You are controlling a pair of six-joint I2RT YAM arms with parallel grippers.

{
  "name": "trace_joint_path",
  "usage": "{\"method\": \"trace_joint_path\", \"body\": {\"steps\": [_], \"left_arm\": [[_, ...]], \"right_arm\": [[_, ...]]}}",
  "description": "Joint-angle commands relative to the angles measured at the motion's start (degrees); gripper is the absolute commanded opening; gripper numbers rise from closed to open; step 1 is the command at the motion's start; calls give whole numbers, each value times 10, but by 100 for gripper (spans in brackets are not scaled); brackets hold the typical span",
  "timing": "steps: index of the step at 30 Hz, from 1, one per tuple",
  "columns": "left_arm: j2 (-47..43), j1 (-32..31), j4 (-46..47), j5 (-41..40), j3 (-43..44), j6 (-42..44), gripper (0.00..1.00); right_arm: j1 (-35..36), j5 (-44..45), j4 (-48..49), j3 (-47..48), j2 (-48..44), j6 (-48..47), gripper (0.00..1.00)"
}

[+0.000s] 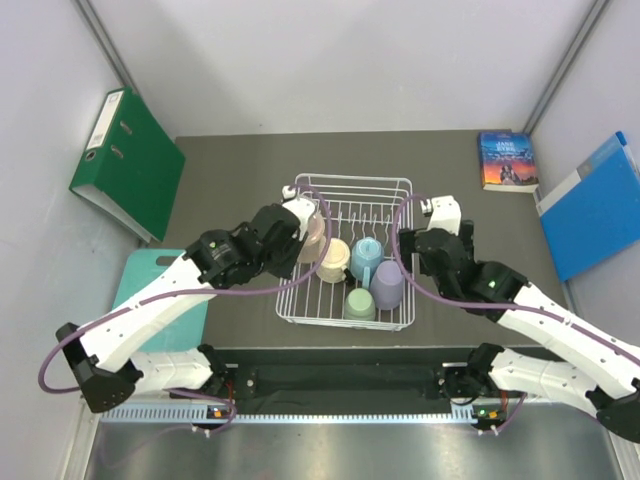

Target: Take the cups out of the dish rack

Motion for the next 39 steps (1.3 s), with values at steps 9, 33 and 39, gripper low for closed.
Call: {"method": "trace_joint_path", "body": {"steps": [9, 33, 39], "left_arm": [[-72, -1, 274, 128, 13, -83, 0], [-85, 21, 900, 276, -258, -400, 0], [-53, 22, 972, 317, -263, -451, 0]], "right_arm": [[7, -27, 38, 101, -11, 7, 100], [-141, -452, 325, 7, -155, 234, 78], [-153, -525, 362, -3, -116, 259, 80]]}}
